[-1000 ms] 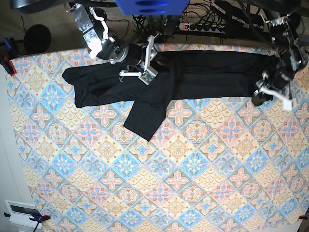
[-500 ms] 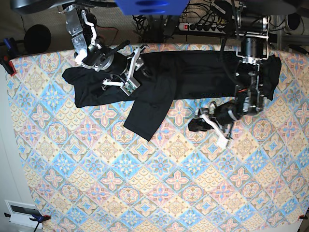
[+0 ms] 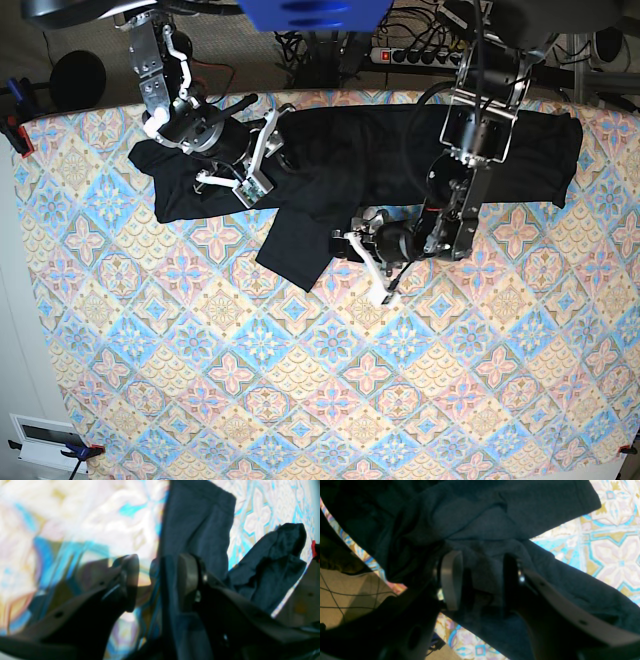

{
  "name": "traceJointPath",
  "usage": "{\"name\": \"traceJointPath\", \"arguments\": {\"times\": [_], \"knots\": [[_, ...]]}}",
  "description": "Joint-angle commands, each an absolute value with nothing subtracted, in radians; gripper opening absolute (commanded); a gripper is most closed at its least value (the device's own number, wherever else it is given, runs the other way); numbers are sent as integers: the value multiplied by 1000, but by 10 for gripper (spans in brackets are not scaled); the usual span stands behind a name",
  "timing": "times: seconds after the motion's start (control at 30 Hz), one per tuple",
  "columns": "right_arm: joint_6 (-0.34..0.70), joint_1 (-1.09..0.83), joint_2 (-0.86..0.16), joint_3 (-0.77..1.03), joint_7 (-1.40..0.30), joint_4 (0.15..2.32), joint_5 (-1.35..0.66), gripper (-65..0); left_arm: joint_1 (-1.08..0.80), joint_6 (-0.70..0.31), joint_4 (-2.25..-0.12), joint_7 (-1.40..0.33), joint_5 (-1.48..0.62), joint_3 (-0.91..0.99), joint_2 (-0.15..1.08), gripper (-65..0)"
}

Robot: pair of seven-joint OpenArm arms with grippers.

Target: Layout the t-shirt on the table in an organized manner, then fold the t-shirt properly

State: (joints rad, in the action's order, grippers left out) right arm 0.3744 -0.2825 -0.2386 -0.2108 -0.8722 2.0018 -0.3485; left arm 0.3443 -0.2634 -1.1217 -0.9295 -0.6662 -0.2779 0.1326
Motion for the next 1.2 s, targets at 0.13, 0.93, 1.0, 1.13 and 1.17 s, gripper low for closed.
{"name": "traceJointPath", "arguments": {"times": [0.13,0.93,1.0,1.13,1.17], "knots": [[380,-274,-243,-206,-851,2020,-366,-397,363,-263,-1104,-935,-611,-288,71,-403],[380,-280,-243,-205,-851,2020,-366,-397,110,-265,-1578,-895,-823,134,278,-650],[380,-280,-243,-205,-851,2018,-366,-397,22,-265,-1678,-895,-886,229,321,-650],[380,-278,-243,-206,-851,2018,-367,-397,-159,-265,-1834,-894,-957,450,335,-650],[380,-280,-243,-208,-851,2018,-367,-397,-197,-265,-1856,-892,-964,499,335,-650]]}}
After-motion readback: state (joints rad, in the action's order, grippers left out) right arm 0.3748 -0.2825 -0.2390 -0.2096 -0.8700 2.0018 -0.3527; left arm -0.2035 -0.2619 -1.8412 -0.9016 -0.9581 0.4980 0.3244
